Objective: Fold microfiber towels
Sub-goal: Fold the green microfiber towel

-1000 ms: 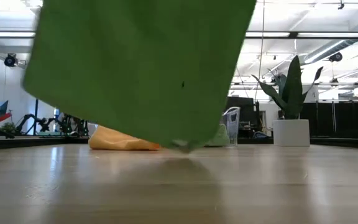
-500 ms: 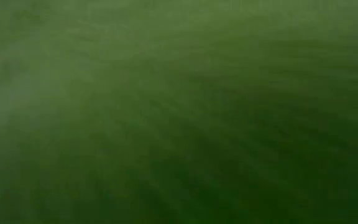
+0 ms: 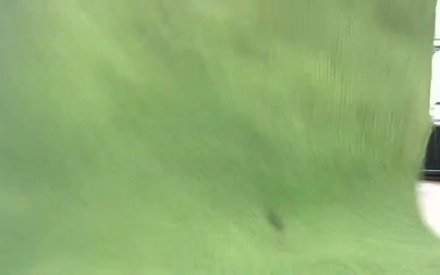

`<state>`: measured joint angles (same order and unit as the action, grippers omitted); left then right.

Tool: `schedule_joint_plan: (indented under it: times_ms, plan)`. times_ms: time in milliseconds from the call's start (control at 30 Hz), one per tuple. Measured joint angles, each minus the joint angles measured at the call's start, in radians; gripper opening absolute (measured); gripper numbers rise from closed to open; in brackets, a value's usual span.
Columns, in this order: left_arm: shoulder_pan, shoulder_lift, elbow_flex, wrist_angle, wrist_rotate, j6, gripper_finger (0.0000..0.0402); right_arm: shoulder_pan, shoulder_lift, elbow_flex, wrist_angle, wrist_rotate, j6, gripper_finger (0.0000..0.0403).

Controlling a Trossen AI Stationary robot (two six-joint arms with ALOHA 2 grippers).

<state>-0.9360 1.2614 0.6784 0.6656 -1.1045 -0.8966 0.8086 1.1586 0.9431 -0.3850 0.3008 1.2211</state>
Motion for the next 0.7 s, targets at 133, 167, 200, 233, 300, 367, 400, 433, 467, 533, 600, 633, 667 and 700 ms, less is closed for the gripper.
schedule_joint_plan:
  times_ms: [133, 167, 200, 233, 300, 367, 400, 433, 467, 533, 600, 633, 667, 700]
  plan:
    - [0.044, 0.0, -0.083, 0.0, 0.001, -0.034, 0.0, -0.055, -0.054, -0.08, -0.002, -0.004, -0.024, 0.0008]
    - [0.058, 0.0, -0.099, -0.001, 0.002, -0.037, 0.0, -0.073, -0.067, -0.099, -0.003, -0.004, -0.029, 0.0008]
    - [0.073, 0.0, -0.117, -0.001, 0.007, -0.041, 0.0, -0.089, -0.079, -0.118, -0.003, -0.004, -0.037, 0.0008]
    - [0.09, 0.0, -0.132, -0.001, 0.016, -0.041, 0.0, -0.106, -0.089, -0.137, -0.001, -0.005, -0.044, 0.0008]
    - [0.132, 0.0, -0.159, 0.0, 0.049, -0.041, 0.0, -0.146, -0.105, -0.174, -0.006, -0.013, -0.056, 0.0008]
    - [0.179, 0.0, -0.188, 0.0, 0.1, -0.041, 0.0, -0.187, -0.112, -0.206, -0.003, -0.02, -0.074, 0.0008]
    - [0.204, 0.0, -0.202, -0.001, 0.13, -0.041, 0.0, -0.211, -0.115, -0.222, -0.002, -0.02, -0.086, 0.0008]
    - [0.228, 0.001, -0.215, -0.002, 0.153, -0.039, 0.0, -0.233, -0.117, -0.237, -0.003, -0.019, -0.095, 0.0008]
    - [0.255, 0.004, -0.229, -0.001, 0.167, -0.035, 0.0, -0.257, -0.117, -0.251, -0.002, -0.019, -0.103, 0.0008]
    - [0.304, 0.006, -0.259, -0.002, 0.182, -0.033, 0.0, -0.306, -0.116, -0.277, -0.002, -0.019, -0.122, 0.0008]
    - [0.357, 0.006, -0.291, -0.002, 0.183, -0.032, 0.0, -0.355, -0.115, -0.3, 0.001, -0.019, -0.143, 0.0008]
    - [0.383, 0.006, -0.308, -0.003, 0.183, -0.032, 0.0, -0.379, -0.115, -0.311, 0.002, -0.019, -0.15, 0.0008]
    - [0.408, 0.006, -0.325, -0.003, 0.184, -0.032, 0.0, -0.401, -0.115, -0.322, -0.001, -0.018, -0.159, 0.0008]
    - [0.433, 0.006, -0.344, -0.003, 0.185, -0.032, 0.0, -0.424, -0.115, -0.332, 0.0, -0.018, -0.17, 0.0008]
